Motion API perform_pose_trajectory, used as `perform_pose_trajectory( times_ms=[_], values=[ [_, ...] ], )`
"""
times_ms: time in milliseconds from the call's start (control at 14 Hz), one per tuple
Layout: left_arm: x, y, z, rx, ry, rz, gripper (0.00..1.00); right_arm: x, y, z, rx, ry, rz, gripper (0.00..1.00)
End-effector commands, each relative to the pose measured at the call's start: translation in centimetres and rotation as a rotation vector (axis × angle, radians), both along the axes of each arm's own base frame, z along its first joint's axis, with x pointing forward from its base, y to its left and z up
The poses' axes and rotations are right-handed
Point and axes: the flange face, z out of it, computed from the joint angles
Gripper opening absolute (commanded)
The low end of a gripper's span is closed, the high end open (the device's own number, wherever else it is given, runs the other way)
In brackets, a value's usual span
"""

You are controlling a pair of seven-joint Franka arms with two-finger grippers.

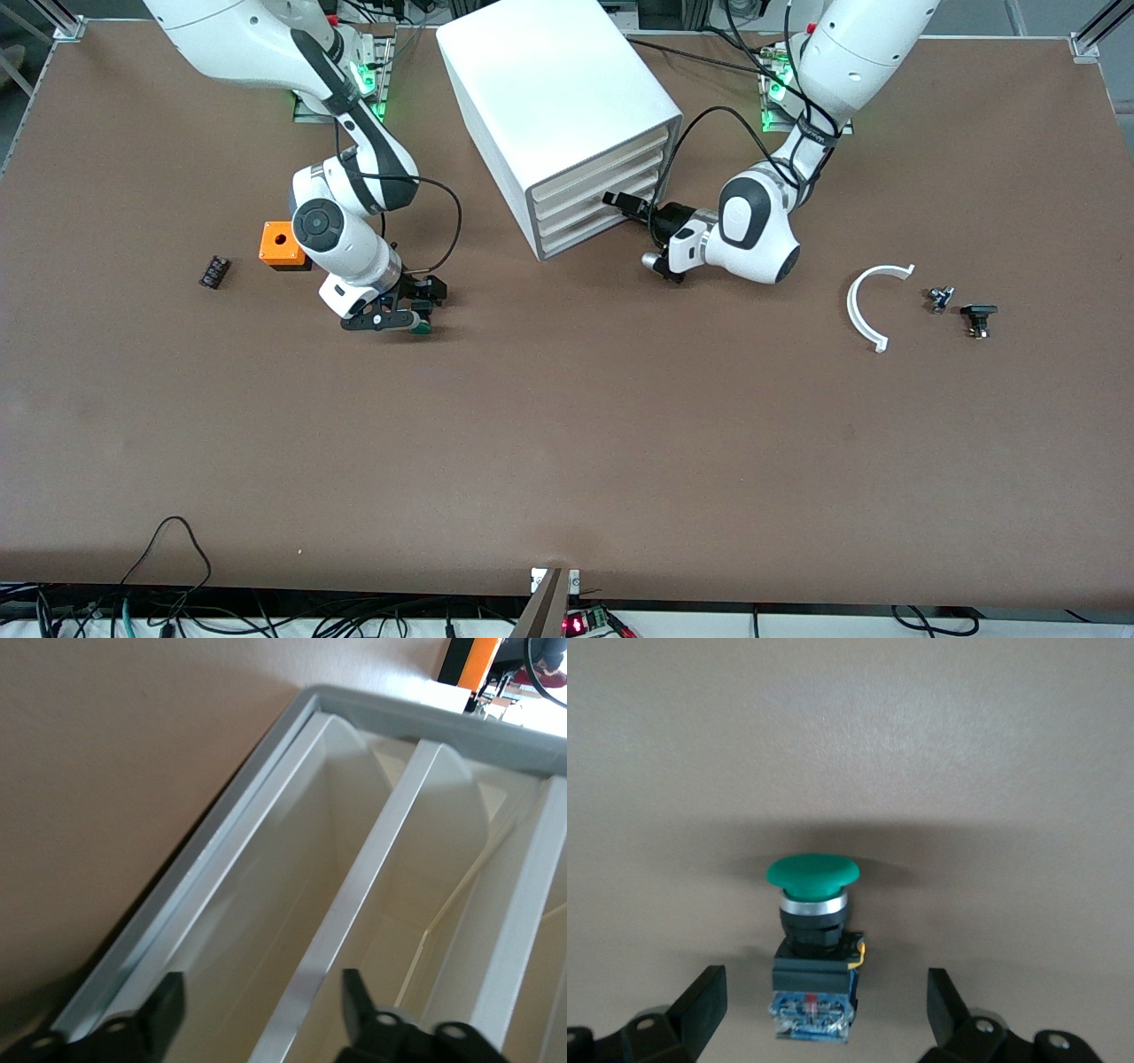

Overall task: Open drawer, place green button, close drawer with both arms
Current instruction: 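Pull the top drawer open with the left gripper while the right gripper lifts the button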

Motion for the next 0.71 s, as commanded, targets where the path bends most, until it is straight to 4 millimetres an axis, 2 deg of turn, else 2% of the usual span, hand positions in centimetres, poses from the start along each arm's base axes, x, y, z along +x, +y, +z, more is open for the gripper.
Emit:
perform_pose_trajectory(
  times_ms=[0,71,143,357,429,500,571,643],
  values=[
    [-0.9,-1.1,0.1,-0.014,-0.005,0.004,0.06,-0.8,0.0,-0.9,0.002,-0.016,-0.009,1.00],
    [-0.9,-1.1,0.2,-0.014,-0.003,0.004,0.00,-0.9,0.1,-0.9,0.002,-0.014,-0.007,1.00],
    [-0.9,-1.1,0.2,-0.016,-0.003,0.003,0.00,-1.1,0.5,-0.9,0.002,-0.014,0.001,0.95],
    [-0.2,-0.5,0.7,-0.018,-0.033,0.003,0.00,-1.3,0.8,-1.1,-0.001,-0.005,0.008,0.59],
    [1.0,1.0,0.7,-0.008,-0.046,0.030,0.00,-1.3,0.8,-1.2,-0.001,-0.004,0.009,0.50],
    [2.8,3.5,1.0,0.013,-0.067,0.076,0.00,-1.2,0.9,-1.2,0.000,-0.005,0.009,0.44],
    [4.3,5.3,1.3,0.024,-0.084,0.106,0.00,-1.1,0.8,-1.1,0.000,-0.007,0.009,0.38],
    [5.8,7.0,1.6,0.032,-0.103,0.136,0.00,-1.1,0.8,-1.1,0.001,-0.008,0.009,0.36]
  ],
)
